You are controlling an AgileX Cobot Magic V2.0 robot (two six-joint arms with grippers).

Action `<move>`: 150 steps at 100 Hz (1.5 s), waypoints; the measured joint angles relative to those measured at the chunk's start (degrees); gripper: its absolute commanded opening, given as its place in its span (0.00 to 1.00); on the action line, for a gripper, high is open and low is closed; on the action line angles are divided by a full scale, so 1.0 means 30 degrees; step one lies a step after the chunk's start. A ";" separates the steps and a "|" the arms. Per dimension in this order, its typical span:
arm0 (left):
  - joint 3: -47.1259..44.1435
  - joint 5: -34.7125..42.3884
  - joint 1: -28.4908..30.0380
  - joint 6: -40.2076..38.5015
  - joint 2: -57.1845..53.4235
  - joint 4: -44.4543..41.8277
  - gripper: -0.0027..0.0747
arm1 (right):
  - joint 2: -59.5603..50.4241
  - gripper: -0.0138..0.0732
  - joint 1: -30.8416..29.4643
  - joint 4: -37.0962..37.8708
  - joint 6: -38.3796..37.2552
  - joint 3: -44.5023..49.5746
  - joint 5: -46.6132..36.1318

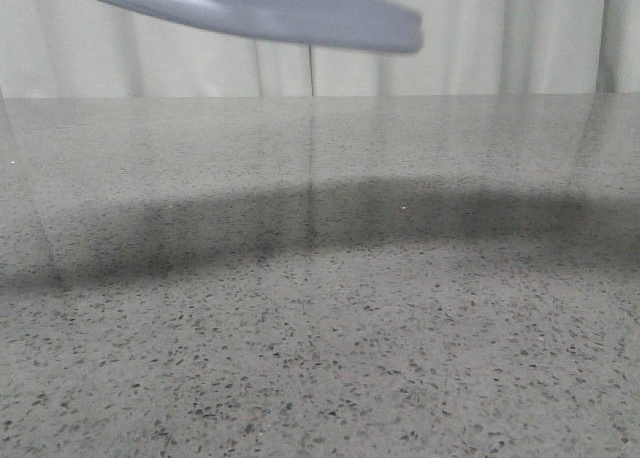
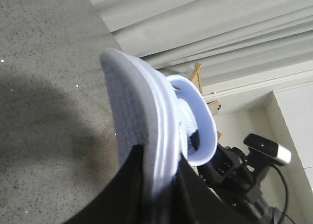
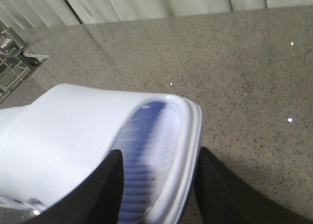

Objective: Insert blue slippers together front up

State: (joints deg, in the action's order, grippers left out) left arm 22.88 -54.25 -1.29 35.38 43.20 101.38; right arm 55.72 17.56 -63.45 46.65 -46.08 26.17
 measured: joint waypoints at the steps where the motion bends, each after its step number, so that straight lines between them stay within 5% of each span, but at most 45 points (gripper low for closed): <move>1: 0.0000 0.0051 0.0000 0.0000 0.0001 0.0000 0.06 | -0.0063 0.56 0.0038 0.0044 0.0000 0.0000 -0.0016; 32: 0.0000 0.0247 -0.0145 -0.0124 0.0001 -0.0358 0.06 | -0.2912 0.66 0.0264 0.1907 0.0092 0.0000 -0.0694; 79: -0.0081 0.1526 -0.0189 -0.0124 0.0161 -0.1284 0.06 | -0.5434 0.66 0.0302 0.3449 0.0123 0.0000 -0.3998; 150: -0.0081 0.0108 -0.0189 0.2564 0.7012 -0.0303 0.06 | -0.5434 0.66 0.0302 0.3508 0.0123 0.0000 -0.3646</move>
State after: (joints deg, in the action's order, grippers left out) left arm 22.64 -53.93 -1.86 43.07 64.24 100.48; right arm 39.42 18.47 -52.92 47.02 -46.08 15.23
